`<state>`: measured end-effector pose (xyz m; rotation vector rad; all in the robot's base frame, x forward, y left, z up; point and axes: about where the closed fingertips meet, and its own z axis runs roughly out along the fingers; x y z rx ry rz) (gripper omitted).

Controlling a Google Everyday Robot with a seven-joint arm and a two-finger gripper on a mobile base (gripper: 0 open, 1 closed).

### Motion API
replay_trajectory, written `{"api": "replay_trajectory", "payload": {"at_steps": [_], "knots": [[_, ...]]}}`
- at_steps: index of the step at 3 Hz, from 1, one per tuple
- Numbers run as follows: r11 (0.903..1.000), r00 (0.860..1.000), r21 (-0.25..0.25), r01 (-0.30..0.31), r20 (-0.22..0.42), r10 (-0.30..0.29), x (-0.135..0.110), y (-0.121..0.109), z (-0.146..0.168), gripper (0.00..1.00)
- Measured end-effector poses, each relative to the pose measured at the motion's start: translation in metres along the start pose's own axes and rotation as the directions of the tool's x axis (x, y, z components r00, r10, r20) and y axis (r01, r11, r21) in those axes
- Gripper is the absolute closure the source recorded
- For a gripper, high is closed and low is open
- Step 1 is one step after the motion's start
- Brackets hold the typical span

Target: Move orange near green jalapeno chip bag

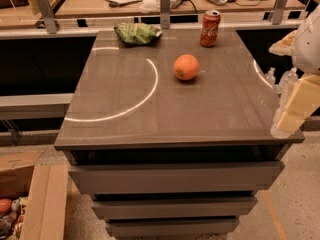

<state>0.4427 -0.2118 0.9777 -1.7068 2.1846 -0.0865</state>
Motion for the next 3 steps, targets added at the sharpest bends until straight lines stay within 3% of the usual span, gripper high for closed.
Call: {"api": "replay_trajectory", "payload": {"at_steps": [1,2,3], "knots": [[0.9987,0.992,0.031,-0.039,0.119,0.035,-0.009,-0.016,0.008,0.0],[0.9824,0.941,0.063,-0.176,0.302,0.149,-0.017,-0.051,0.031,0.0],[0.9556,0.878,0.081,-0.283,0.424,0.225,-0.016,-0.085,0.053,0.0]]}}
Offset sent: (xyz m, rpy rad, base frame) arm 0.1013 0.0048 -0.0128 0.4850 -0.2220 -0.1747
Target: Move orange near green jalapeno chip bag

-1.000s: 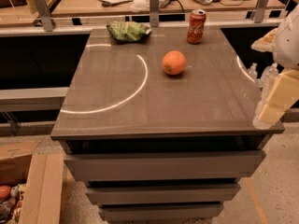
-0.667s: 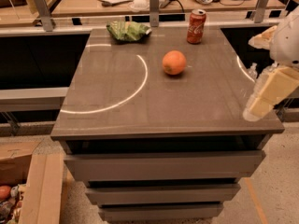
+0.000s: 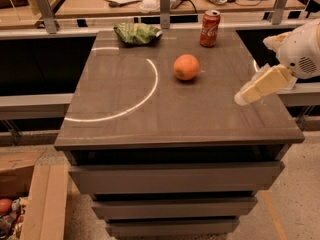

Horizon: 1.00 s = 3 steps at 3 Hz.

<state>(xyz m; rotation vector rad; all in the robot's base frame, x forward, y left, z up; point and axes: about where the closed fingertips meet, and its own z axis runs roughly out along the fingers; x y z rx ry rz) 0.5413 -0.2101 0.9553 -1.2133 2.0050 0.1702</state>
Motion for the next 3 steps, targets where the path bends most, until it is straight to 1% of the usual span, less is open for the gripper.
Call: {"api": "replay_trajectory", "payload": {"at_steps": [1,2,3], "knots": [[0.9932,0.985,0.054,-0.103,0.142,0.095,0.004,-0.024,0.018,0.0],[0.9771,0.965,0.105,-0.185,0.209,0.16,0.003,-0.05,0.025,0.0],[0.9763,0.966,0.103,-0.19,0.199,0.167,0.005,-0.048,0.036,0.0]]}}
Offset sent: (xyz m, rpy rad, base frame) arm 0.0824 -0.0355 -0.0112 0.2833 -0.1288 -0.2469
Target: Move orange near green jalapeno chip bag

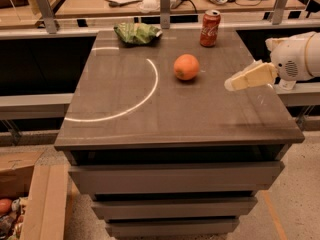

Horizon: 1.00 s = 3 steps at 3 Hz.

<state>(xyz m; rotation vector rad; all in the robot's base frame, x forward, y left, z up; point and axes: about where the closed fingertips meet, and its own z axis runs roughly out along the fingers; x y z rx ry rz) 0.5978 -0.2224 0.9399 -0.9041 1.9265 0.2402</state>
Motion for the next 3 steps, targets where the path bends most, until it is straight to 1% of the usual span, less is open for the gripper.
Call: {"api": "replay_trajectory", "payload": {"at_steps": [1,2,3], "knots": [[0.9995,1.0,-0.031,0.004,-0.002,-0.004,0.0,0.006,0.024,0.0],[0.9965,1.0,-0.083,0.005,-0.002,-0.005,0.003,0.017,0.049,0.0],[0.9936,1.0,-0.113,-0.004,0.003,0.004,0.007,0.028,0.077,0.0]]}}
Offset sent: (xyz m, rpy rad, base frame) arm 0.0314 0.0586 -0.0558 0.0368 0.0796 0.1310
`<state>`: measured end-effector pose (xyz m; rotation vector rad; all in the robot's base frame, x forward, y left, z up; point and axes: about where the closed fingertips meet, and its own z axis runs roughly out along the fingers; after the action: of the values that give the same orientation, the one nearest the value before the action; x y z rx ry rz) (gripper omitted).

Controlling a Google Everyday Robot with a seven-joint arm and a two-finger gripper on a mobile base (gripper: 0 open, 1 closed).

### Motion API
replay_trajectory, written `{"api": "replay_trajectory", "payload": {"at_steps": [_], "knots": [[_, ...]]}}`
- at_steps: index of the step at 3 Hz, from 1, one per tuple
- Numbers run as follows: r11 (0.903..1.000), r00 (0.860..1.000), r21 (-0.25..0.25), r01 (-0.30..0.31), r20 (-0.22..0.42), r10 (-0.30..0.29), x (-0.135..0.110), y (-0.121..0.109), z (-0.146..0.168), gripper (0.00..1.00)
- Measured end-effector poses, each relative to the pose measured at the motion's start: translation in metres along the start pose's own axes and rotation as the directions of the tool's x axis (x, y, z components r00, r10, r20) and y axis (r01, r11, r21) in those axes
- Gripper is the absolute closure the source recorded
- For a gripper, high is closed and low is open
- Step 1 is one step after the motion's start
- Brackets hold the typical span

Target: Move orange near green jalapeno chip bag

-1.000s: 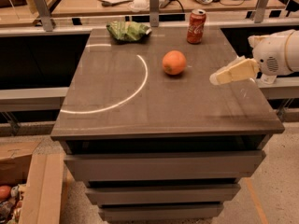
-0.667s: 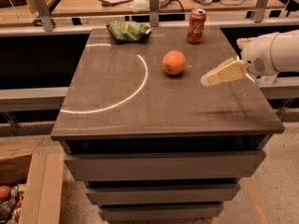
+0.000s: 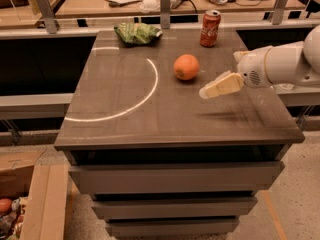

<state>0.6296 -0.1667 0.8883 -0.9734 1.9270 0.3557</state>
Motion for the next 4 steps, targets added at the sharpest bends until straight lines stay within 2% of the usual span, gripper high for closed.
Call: {"api": "replay_trajectory", "payload": {"at_steps": [2,4], "knots": [[0.9995,0.999,-0.03,-0.007,0.051,0.008,-0.012,0.014,0.053,0.0],[1.0,0.998,-0.009,0.001,0.069,0.0,-0.019,-0.005,0.085,0.0]]}}
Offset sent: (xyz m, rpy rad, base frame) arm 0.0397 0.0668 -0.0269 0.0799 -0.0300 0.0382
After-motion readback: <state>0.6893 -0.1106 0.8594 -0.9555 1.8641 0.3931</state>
